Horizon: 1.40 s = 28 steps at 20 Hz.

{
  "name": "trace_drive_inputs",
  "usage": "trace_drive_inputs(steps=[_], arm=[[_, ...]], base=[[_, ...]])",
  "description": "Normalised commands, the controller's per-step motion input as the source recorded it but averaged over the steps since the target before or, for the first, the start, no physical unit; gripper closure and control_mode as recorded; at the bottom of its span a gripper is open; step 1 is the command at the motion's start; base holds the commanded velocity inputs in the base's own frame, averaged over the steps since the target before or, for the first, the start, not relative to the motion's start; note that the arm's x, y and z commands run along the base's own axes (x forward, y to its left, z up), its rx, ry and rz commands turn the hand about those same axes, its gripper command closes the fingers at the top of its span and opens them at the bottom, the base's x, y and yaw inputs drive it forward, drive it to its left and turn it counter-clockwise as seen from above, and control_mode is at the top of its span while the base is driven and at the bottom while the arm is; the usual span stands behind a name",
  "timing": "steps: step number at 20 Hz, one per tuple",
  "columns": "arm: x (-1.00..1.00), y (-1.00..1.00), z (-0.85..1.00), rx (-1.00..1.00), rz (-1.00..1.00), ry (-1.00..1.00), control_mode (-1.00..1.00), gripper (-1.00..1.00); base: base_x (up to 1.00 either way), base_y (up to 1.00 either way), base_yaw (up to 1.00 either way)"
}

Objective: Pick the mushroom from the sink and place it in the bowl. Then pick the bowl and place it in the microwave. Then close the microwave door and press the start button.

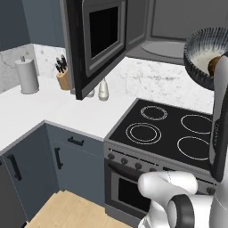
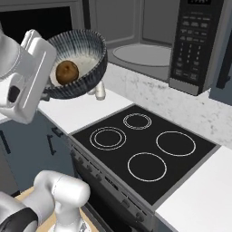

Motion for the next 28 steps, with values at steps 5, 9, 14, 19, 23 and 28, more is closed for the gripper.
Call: trace_drive_inputs(steps=[5, 9, 14, 19, 23, 28], arm=[[0.53, -0.18, 0.00, 0.00, -0.05, 0.00, -1.00, 1.00], [0.46, -0.16, 0.00, 0.00, -0.01, -0.01, -1.00, 1.00], [0.28, -0.21, 0.00, 0.00, 0.00, -0.12, -1.00, 1.00], [0.34, -0.11, 0.04, 0.00, 0.00, -0.16, -1.00, 1.00], [0.38, -0.08, 0.02, 0.00, 0.00, -0.09, -1.00, 1.00], [0.54, -0.08, 0.00, 0.00, 0.00, 0.00, -1.00, 1.00]], base=[[0.00, 0.00, 0.00], [0.00, 0.00, 0.00], [0.00, 0.00, 0.00], [0.00, 0.00, 0.00], [0.00, 0.00, 0.00], [0.00, 0.00, 0.00]])
